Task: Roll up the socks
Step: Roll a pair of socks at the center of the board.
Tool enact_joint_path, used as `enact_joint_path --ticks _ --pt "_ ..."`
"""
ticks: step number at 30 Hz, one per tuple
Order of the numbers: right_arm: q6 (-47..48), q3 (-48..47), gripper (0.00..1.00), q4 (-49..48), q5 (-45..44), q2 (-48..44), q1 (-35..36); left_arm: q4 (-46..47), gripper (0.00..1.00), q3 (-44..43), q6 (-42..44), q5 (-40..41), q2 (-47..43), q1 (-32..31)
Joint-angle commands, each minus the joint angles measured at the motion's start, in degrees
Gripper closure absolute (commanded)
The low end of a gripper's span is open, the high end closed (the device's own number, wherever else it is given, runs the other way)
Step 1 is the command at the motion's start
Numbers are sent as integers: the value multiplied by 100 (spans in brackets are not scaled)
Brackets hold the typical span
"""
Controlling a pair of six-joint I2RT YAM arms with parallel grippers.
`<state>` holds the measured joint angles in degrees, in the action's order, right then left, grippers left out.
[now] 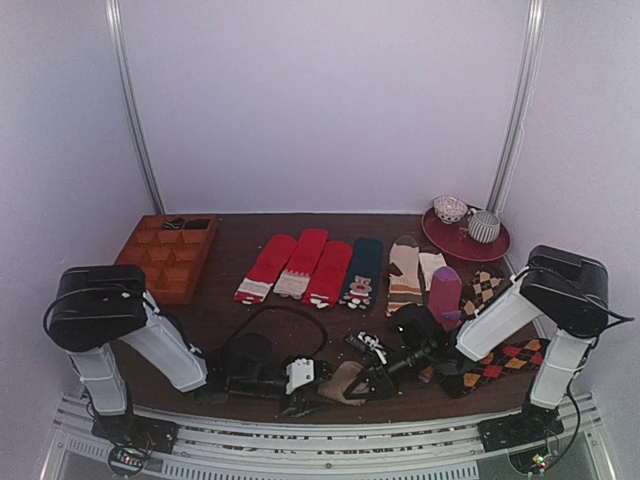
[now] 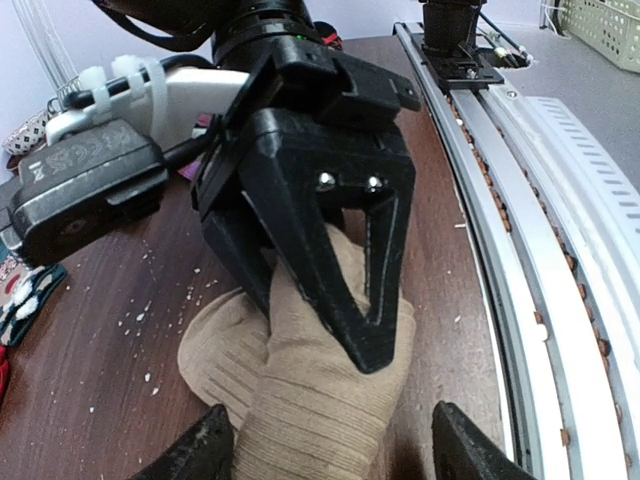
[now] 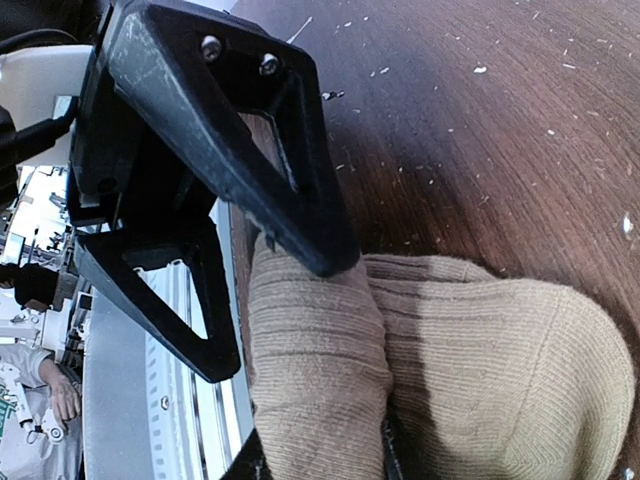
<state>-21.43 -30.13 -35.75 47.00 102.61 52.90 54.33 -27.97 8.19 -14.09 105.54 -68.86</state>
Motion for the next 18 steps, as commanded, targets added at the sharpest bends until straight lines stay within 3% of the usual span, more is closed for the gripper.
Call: enact_joint_path --ticks 1,7,18 --pt "26 220 75 1594 -60 515 -12 421 34 -195 167 -170 222 -22" --pt "60 175 75 1594 1 605 -30 415 35 -324 135 -152 476 -22" --pt "38 174 75 1550 -36 733 -67 -291 76 -702 58 -409 685 -5"
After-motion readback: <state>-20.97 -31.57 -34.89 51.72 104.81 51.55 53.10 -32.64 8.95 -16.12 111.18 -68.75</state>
